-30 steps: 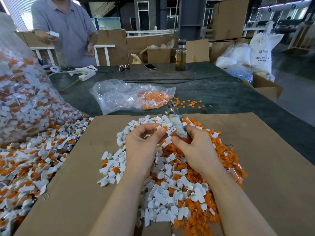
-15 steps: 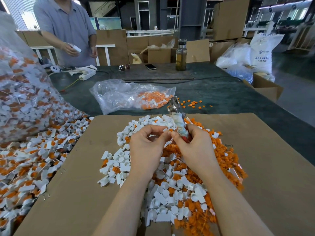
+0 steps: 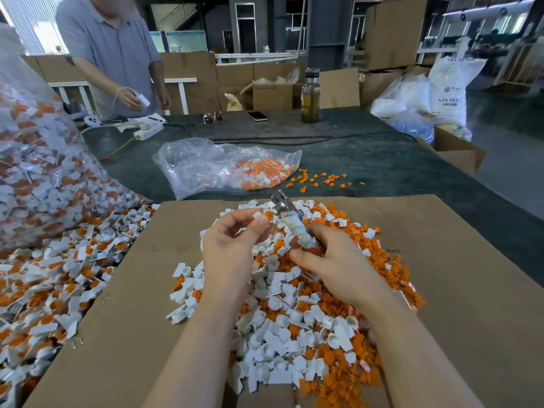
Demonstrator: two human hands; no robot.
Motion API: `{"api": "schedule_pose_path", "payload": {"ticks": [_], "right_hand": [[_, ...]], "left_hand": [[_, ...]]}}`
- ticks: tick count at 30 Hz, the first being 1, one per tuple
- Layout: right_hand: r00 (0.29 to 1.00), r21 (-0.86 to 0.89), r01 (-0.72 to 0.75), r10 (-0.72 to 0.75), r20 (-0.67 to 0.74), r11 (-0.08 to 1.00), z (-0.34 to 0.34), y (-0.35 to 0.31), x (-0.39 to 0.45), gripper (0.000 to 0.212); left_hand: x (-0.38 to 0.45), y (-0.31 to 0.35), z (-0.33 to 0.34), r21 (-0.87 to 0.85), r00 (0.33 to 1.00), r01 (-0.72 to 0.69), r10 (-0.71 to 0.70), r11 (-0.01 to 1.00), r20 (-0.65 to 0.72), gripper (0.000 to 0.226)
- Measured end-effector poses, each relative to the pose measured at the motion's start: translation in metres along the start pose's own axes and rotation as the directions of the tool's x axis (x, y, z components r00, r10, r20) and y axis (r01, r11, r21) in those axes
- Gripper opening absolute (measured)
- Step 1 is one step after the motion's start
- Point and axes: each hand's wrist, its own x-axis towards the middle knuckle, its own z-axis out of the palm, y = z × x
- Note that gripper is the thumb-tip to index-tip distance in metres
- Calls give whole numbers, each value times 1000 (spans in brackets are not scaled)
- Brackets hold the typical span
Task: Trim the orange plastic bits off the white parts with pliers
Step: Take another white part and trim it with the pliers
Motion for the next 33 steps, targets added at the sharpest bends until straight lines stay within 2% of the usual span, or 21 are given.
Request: {"api": "schedule_pose_path", "payload": {"ticks": [3,7,14,33], "right_hand": [[997,-35,13,-11,77,999,0,-1,-1,16],[992,-59,39,-31,123,997,1,-3,-1,21],[995,-133,86,-77,66,987,7,0,-2,7],[992,-262,121,-111,51,957,13,1,2,11]], "left_hand": [[2,1,-3,-59,1000,-19,21,998,21,6],[3,2,-5,-80,998,-41,44,996,39,6],[3,2,-4,-134,999,-28,33,991,35,6],[4,2,-6,-184,999,38,-32,982,35,7]]}}
